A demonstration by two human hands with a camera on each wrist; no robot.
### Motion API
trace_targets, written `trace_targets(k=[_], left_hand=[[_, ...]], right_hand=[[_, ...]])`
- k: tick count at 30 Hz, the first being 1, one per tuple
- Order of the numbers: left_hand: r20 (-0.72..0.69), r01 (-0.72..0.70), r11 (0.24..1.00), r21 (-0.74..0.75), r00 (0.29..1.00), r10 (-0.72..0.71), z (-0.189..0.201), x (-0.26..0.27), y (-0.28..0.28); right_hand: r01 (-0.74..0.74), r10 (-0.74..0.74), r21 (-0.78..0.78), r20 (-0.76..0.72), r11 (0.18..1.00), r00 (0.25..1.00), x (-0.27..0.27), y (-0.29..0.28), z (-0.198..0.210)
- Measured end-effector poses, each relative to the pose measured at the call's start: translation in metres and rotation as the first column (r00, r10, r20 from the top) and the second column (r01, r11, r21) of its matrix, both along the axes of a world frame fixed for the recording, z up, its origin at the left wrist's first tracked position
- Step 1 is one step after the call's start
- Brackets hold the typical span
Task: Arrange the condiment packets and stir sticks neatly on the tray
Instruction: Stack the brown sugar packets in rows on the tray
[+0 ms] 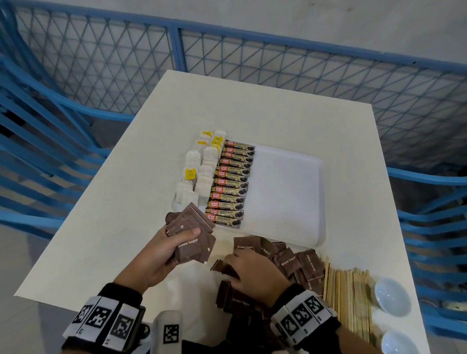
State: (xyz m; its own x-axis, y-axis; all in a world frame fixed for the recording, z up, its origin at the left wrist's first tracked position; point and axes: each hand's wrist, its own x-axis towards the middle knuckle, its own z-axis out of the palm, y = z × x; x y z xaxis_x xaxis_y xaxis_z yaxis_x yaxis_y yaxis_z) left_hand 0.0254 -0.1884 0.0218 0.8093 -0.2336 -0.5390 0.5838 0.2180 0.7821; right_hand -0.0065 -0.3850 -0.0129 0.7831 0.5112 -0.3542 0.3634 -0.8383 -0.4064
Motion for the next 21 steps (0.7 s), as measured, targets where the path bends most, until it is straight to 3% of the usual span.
trace_targets(k=[4, 10, 16, 21], left_hand=[[-0.009, 0.007, 1.0, 0.006, 1.0, -0.007, -0.001, -0.003, 0.001], [-0.021, 0.038, 0.999, -0.001, 0.999, -0.038, -0.002, -0.001, 0.004], [0.001, 0.125, 0.992, 0.018, 0.992, -0.125, 0.002, 0.006, 0.005], [-0.002, 0.187, 0.982, -0.012, 0.982, -0.187, 0.007, 0.013, 0.009]], right_hand=[[0.186, -0.182, 0.233, -0.04, 0.955, 0.983, 0.005, -0.011, 0.007], [0.506, -0.448, 0.475, -0.239, 0.72, 0.862, 0.0, -0.026, 0.024], [0.689, -0.395, 0.572, -0.565, 0.446, 0.725, 0.006, -0.015, 0.057], [0.67, -0.432, 0.583, -0.513, 0.46, 0.742, 0.018, 0.012, 0.058]])
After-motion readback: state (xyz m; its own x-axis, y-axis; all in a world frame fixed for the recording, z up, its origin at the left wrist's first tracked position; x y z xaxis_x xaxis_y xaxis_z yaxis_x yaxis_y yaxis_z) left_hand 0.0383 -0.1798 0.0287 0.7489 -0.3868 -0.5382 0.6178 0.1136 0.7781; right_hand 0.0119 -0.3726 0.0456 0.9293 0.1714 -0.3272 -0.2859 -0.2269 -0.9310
